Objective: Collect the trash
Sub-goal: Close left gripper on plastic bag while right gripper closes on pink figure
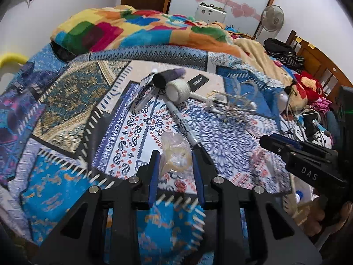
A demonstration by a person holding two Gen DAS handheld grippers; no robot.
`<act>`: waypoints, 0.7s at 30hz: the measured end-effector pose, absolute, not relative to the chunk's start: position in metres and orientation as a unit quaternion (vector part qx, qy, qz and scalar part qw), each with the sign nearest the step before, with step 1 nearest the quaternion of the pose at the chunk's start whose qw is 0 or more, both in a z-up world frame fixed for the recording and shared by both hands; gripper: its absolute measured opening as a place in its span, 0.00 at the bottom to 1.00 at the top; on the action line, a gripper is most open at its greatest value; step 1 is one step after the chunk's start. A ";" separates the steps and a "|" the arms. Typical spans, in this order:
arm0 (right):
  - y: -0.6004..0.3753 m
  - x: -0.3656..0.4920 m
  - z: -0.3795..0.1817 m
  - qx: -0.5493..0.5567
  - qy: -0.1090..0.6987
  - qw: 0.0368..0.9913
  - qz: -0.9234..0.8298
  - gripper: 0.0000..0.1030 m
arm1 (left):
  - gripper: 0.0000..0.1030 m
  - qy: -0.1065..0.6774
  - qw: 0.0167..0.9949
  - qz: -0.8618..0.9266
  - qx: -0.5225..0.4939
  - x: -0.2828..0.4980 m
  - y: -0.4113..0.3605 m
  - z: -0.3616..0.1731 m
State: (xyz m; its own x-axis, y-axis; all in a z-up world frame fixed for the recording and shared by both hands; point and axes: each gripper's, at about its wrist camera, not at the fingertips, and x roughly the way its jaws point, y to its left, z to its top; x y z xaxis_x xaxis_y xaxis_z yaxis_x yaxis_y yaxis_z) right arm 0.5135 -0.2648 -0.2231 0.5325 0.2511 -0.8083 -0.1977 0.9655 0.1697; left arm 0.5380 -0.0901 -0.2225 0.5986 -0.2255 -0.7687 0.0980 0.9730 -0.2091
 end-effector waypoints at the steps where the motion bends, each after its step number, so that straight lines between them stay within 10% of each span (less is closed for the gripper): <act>1: -0.266 0.510 -0.218 0.029 0.465 0.875 0.128 0.25 | 0.28 0.436 0.892 -0.093 -0.073 0.532 -0.090 -0.215; 21: -0.258 0.418 -0.100 0.007 0.394 0.907 0.149 0.25 | 0.27 0.371 0.922 -0.071 -0.086 0.400 -0.058 -0.106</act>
